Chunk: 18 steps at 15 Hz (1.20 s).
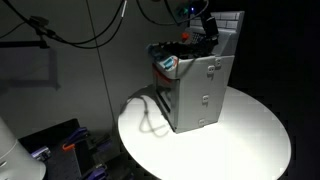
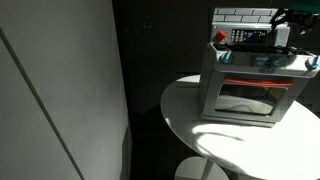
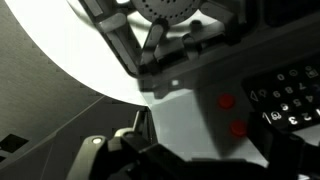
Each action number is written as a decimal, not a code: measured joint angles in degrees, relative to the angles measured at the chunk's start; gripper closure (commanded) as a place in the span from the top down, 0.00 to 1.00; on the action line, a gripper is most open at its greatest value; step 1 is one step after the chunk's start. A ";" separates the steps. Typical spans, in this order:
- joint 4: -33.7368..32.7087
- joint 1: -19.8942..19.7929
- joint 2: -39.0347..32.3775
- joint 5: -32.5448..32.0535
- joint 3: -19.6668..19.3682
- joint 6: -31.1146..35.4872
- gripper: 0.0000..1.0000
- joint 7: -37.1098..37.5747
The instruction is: Press the orange top button on the microwave oven controlling panel of the stove
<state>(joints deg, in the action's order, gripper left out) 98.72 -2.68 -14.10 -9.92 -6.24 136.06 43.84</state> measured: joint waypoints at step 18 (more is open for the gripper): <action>-1.49 0.41 -0.40 0.30 -0.29 -3.54 1.00 1.20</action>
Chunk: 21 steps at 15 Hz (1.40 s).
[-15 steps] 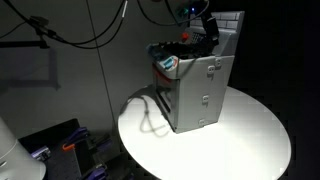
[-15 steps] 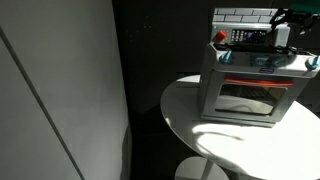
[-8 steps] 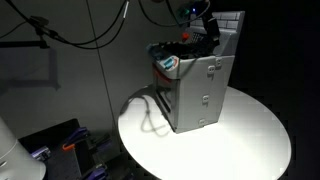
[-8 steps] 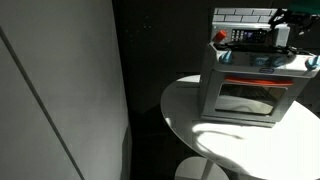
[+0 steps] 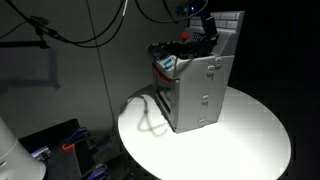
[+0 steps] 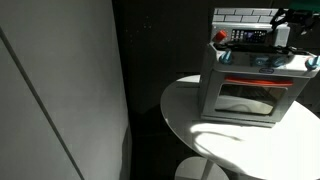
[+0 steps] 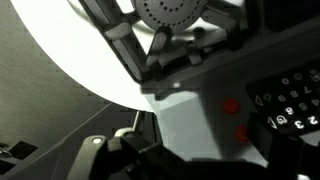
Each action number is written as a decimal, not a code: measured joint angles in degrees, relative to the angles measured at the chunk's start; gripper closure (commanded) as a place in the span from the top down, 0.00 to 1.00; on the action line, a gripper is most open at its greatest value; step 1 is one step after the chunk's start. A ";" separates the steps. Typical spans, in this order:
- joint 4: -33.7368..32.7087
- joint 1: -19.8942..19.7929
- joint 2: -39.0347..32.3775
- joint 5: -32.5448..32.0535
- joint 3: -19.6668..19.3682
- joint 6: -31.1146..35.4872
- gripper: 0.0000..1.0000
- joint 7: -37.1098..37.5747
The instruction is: Press the orange top button on the microwave oven controlling panel of the stove
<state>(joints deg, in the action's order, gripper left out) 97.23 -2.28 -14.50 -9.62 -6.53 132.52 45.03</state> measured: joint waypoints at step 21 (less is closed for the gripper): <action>0.08 0.04 0.82 0.00 -0.53 -7.28 1.00 0.22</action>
<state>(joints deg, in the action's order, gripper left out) 97.31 -2.24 -13.68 -9.62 -7.06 125.24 45.25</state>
